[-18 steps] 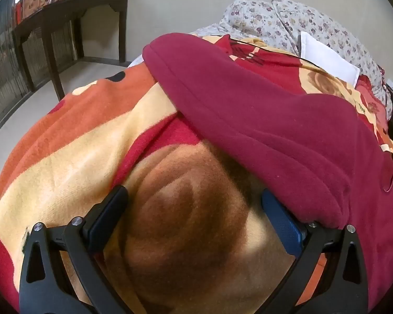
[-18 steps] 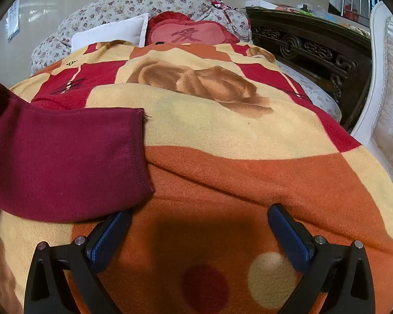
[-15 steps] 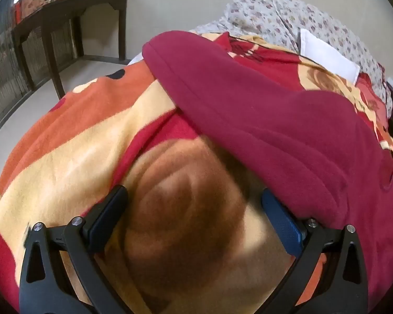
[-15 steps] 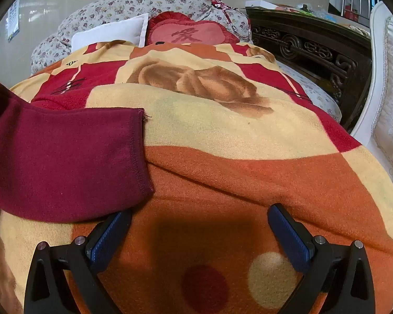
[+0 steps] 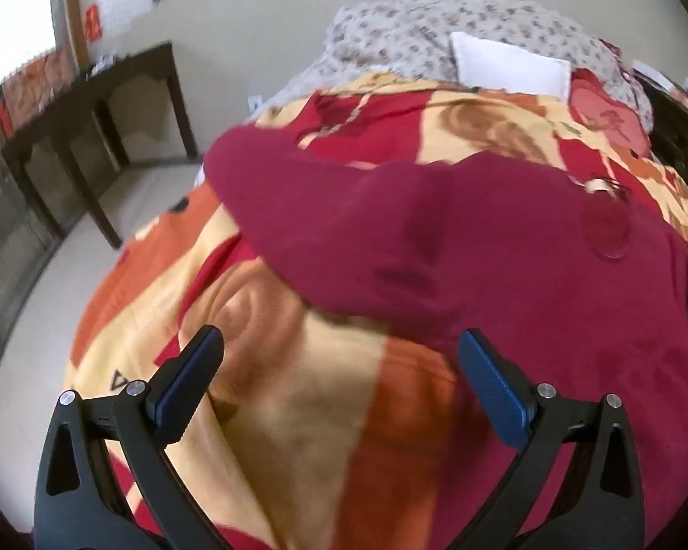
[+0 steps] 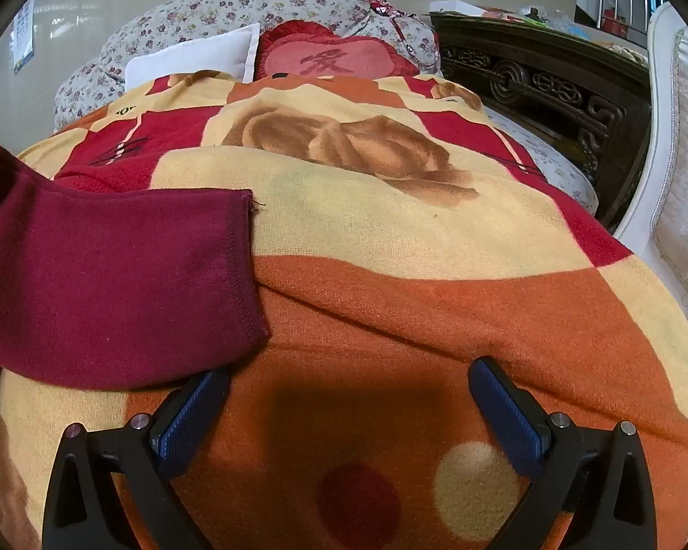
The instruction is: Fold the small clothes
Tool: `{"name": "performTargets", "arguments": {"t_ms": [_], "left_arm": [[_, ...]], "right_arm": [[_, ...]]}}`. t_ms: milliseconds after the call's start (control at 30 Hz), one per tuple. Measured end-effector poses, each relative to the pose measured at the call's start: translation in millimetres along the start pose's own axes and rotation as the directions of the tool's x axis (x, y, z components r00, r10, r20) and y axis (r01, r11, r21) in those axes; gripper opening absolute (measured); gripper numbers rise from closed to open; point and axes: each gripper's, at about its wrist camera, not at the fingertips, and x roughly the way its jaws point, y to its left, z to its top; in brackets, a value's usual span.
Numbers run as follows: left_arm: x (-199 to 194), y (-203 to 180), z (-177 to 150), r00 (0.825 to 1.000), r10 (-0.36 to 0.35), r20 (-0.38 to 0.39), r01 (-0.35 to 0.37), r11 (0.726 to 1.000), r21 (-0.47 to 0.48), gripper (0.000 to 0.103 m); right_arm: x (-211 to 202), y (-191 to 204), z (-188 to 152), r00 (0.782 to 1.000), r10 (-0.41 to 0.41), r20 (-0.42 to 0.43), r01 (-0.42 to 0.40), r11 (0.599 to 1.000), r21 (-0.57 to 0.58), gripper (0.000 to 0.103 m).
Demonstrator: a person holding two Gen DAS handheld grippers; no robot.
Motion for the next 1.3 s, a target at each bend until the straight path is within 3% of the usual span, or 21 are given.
{"name": "performTargets", "arguments": {"t_ms": [167, 333, 500, 633, 800, 933, 1067, 1200, 1300], "left_arm": [[-15.0, -33.8, -1.4, 1.000, -0.015, 0.019, 0.014, 0.998, 0.059, 0.102], [-19.5, -60.9, -9.8, 0.997, -0.074, -0.006, 0.074, 0.993, 0.091, 0.102], [-34.3, -82.0, -14.2, 0.995, -0.098, 0.016, 0.094, 0.984, 0.154, 0.102], [-48.8, -85.7, -16.6, 0.992, -0.114, 0.047, 0.104, 0.979, 0.177, 0.102], [-56.8, -87.6, -18.8, 0.984, -0.174, 0.043, 0.166, 0.975, 0.148, 0.102], [-70.5, -93.5, -20.0, 0.976, -0.210, 0.060, 0.199, 0.968, 0.153, 0.102], [-84.5, -96.2, -21.1, 0.970, -0.230, 0.081, 0.213, 0.961, 0.173, 0.102], [-90.8, -93.3, -21.7, 0.969, -0.226, 0.100, 0.207, 0.964, 0.169, 0.102], [-88.2, -86.9, -20.5, 0.973, -0.209, 0.100, 0.193, 0.970, 0.149, 0.102]], "right_arm": [[0.4, 0.3, 0.3, 1.000, -0.001, 0.001, 0.001, 1.000, 0.000, 0.103], [0.7, -1.8, 1.3, 1.000, -0.002, -0.009, 0.002, 1.000, -0.007, 0.103], [-16.3, 1.6, 3.9, 0.996, -0.031, -0.089, 0.030, 1.000, -0.003, 0.103], [-81.4, -14.4, 2.3, 0.998, 0.049, -0.045, -0.046, 0.997, 0.055, 0.103], [-206.3, -28.7, 15.8, 0.995, 0.032, 0.092, -0.031, 0.999, -0.010, 0.103], [-296.1, -30.1, 38.9, 0.986, 0.124, 0.109, -0.120, 0.992, -0.039, 0.103], [-362.1, -13.0, 55.7, 0.977, 0.169, 0.134, -0.157, 0.983, -0.095, 0.103], [-379.9, 27.2, 57.3, 0.969, 0.238, 0.072, -0.229, 0.966, -0.124, 0.103], [-365.9, 73.0, 44.6, 0.944, 0.323, 0.063, -0.311, 0.938, -0.151, 0.103]]}}
